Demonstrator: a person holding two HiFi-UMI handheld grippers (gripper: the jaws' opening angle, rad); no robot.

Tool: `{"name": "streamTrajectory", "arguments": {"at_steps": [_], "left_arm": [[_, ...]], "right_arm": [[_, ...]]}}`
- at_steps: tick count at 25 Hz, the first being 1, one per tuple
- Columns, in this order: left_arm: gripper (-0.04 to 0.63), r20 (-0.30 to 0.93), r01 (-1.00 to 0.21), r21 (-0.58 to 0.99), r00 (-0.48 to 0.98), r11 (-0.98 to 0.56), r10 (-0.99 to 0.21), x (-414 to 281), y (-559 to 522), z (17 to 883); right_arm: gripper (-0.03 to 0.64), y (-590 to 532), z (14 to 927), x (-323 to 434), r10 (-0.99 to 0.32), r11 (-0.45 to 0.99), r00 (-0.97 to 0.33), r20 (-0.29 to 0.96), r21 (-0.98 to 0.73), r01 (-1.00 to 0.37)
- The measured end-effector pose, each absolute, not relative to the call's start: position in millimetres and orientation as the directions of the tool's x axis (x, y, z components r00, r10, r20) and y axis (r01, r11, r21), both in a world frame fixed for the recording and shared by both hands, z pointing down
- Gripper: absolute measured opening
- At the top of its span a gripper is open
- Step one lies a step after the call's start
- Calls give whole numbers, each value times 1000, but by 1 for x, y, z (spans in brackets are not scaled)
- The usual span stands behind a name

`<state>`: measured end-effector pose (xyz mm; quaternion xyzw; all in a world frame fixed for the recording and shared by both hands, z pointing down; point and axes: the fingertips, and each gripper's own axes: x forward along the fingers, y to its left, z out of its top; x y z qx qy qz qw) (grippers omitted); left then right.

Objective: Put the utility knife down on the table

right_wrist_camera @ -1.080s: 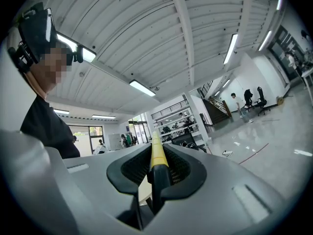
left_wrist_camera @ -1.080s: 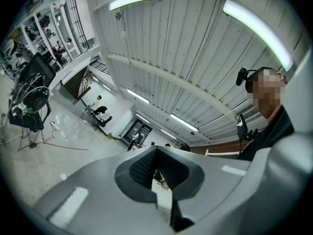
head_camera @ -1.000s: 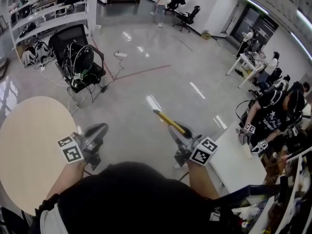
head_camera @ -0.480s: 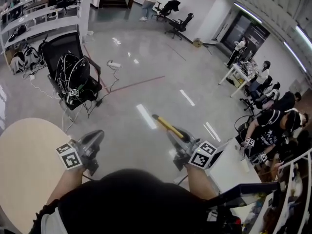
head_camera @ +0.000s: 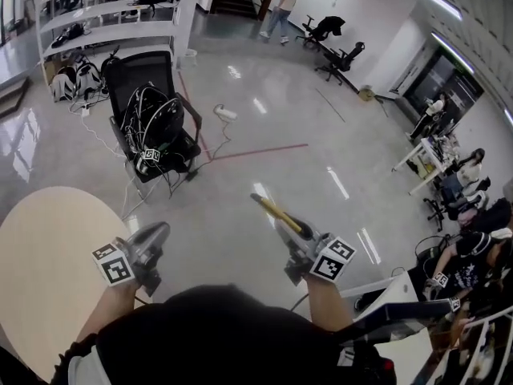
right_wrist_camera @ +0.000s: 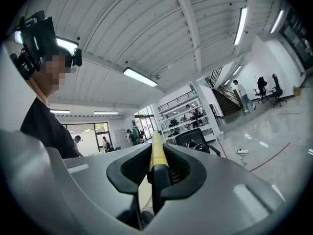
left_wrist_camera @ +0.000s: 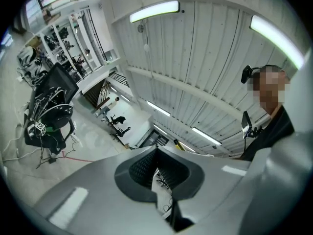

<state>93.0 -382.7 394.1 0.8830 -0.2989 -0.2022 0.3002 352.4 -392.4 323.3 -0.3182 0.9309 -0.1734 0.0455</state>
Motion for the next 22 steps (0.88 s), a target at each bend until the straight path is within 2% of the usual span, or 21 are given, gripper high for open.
{"name": "streamTrajectory", "arguments": {"at_steps": [7,16,22], "left_arm": [[-2,-173,-555,599,614,-577,-770,100,-433,372],[-2,-191,-671,550,478,-497,-857,154,-499,332],[-2,-167,-780,502,337,-374,-927,126,-509,325]], "right_arm": [[84,-485,317,367,-477,826,-878,-28,-354,-438],[84,-581,287,416,-323,905,-943,-79,-317,-283],[84,-629,297,391,-192,934,-978,-82,-320,-157]]}}
